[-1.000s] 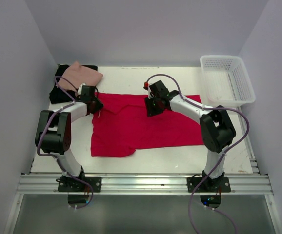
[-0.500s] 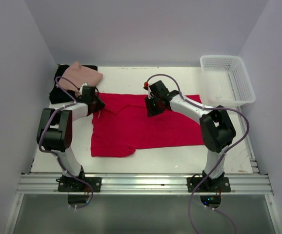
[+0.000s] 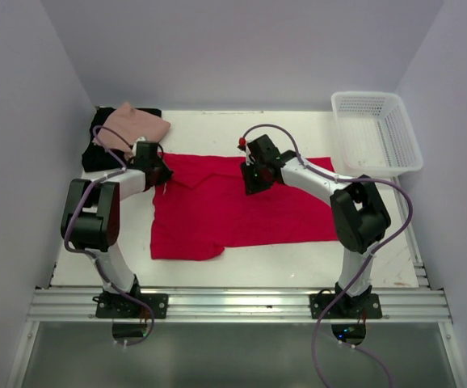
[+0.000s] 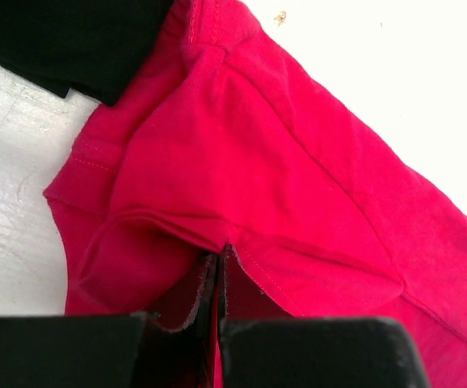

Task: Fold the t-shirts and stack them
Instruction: Fold the tshirt

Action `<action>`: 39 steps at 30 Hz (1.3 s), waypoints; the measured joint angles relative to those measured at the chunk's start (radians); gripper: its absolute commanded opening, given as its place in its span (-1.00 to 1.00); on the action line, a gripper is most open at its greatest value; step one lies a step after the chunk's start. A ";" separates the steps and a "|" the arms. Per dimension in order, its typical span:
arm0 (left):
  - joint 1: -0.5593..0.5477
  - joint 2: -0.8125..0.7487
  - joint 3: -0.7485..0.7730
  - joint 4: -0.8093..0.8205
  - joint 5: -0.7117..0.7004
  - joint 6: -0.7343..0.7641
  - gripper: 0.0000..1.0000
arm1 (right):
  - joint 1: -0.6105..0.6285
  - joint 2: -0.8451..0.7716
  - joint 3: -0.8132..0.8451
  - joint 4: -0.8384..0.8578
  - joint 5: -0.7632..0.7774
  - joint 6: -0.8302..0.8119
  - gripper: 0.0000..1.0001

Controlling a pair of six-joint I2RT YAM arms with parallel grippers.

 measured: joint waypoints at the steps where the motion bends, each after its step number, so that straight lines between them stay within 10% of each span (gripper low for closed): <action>1: 0.000 -0.008 0.000 -0.005 0.001 0.000 -0.99 | 0.000 0.000 0.000 0.000 0.000 0.000 -0.42; 9: 0.000 -0.079 0.000 -0.048 0.002 0.003 -0.65 | 0.000 0.000 -0.002 0.000 0.000 0.000 -0.43; 15: 0.000 -0.078 0.000 -0.057 0.003 0.001 -1.00 | 0.000 -0.005 -0.008 0.000 0.000 0.000 -0.44; 39: -0.006 -0.240 -0.192 -0.062 0.101 -0.036 -1.00 | 0.000 -0.011 -0.029 0.002 0.000 -0.003 -0.46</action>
